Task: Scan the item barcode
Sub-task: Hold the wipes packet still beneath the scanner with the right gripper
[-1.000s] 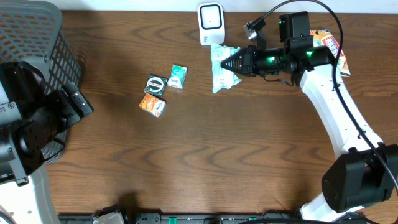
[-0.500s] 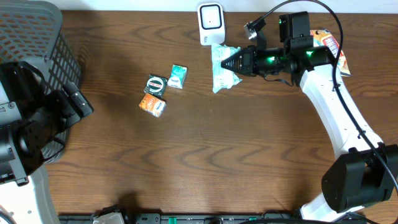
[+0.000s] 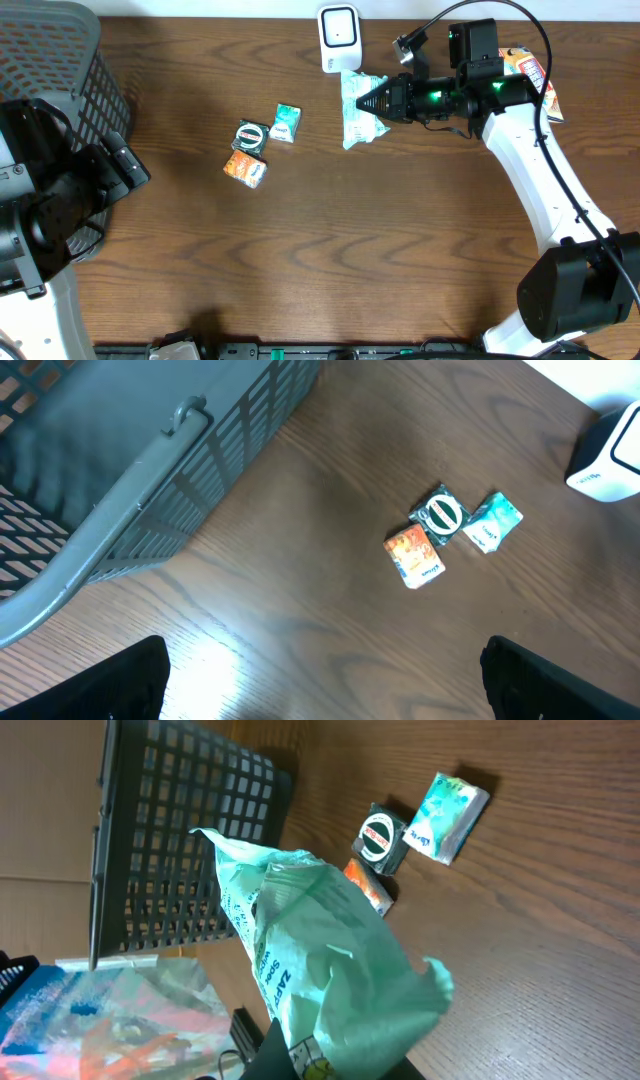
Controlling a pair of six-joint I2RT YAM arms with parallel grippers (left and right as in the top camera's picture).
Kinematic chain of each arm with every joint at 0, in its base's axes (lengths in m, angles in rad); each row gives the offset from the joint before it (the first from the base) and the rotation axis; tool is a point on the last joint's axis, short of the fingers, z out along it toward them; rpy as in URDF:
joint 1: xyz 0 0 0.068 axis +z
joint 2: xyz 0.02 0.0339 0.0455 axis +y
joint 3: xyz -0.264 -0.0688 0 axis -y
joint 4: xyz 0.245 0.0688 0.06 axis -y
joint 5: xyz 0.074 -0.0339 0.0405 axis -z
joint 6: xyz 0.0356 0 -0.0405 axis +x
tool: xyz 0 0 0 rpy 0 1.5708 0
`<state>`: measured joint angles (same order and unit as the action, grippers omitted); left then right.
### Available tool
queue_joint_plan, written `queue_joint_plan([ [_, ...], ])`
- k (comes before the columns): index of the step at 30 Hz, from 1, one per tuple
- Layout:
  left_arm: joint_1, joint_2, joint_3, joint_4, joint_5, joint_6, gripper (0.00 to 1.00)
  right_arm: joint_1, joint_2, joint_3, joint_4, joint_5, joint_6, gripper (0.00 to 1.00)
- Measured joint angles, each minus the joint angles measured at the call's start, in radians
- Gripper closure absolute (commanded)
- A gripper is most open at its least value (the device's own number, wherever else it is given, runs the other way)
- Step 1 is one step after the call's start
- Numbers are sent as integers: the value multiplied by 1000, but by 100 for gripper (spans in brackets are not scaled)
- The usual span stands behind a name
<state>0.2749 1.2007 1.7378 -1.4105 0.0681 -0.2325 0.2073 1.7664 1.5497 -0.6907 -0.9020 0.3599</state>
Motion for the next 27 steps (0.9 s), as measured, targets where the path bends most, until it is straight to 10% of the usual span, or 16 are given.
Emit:
queue_joint_plan([
  [27, 0, 0, 0, 0, 0, 0, 2, 29, 0, 0, -1, 92, 23, 99],
])
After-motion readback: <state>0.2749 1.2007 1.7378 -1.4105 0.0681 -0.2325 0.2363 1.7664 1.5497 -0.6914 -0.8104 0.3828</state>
